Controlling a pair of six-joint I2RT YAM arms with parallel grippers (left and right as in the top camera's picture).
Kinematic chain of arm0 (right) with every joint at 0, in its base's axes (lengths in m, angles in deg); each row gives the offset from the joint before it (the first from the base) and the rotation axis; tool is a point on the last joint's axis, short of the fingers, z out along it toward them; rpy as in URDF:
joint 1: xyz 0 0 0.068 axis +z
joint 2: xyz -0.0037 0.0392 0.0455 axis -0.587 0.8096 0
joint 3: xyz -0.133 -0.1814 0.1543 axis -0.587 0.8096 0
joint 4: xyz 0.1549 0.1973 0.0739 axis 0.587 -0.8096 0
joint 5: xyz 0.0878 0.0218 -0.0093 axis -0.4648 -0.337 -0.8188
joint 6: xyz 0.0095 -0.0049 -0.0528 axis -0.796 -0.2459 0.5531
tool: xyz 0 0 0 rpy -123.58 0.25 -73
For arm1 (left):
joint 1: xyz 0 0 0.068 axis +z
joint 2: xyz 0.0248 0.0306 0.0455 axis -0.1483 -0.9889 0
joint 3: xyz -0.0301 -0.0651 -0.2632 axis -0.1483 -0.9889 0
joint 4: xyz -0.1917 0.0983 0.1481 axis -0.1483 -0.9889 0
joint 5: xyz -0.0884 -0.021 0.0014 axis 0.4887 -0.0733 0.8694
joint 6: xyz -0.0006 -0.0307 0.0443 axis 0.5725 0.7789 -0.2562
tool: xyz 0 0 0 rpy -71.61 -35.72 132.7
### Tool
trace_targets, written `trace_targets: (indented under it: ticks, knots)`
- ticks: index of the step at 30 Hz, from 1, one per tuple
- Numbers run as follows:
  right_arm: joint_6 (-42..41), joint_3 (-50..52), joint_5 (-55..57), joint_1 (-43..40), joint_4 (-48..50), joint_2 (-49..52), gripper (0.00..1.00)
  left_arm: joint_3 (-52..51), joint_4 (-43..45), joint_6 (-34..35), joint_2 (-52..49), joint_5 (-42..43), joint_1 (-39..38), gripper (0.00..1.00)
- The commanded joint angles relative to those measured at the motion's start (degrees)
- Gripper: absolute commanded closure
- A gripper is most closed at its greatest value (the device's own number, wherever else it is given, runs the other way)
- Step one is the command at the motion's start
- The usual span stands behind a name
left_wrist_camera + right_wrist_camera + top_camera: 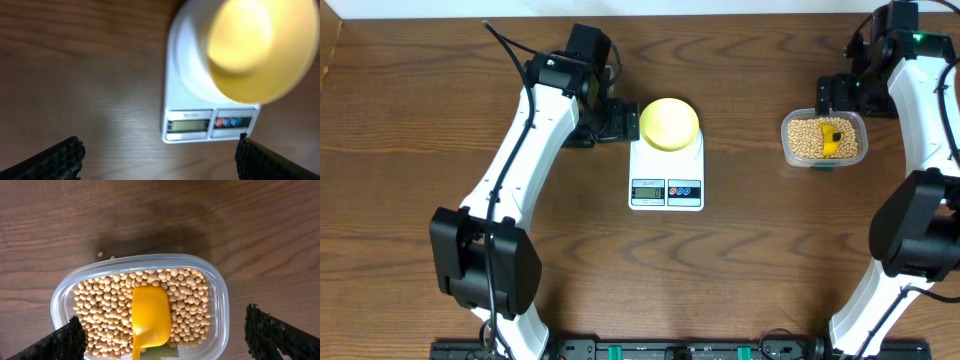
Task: Scoop item into bowl and weigh 50g on scale
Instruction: 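Bring the left gripper back down toward the scale's button panel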
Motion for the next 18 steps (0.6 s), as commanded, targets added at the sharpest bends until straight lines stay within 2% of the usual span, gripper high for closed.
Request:
trace_targets:
  ticks: [1,5,9,12,18]
  knots:
    - [0.2,-0.8,0.5,0.0,0.0,0.3,0.01,0.8,-1.6,-6.9,4.4,5.5,-0.1,0.02]
    - [0.2,-0.8,0.5,0.0,0.0,0.3,0.01,0.8,-7.0,-11.1,7.9,5.3,-1.1,0.02]
    - [0.2,-0.8,0.5,0.0,0.0,0.3,0.01,0.7,-11.9,-11.4,8.7,1.4,-2.7,0.02]
    - [0.2,-0.8,0.5,0.0,0.0,0.3,0.01,-0.4,-11.8,-12.4,8.7,1.2,-4.4,0.02]
    - [0.2,-0.8,0.5,0.0,0.0,0.3,0.01,-2.9,-7.0,-24.0,8.7,0.7,-10.0,0.02]
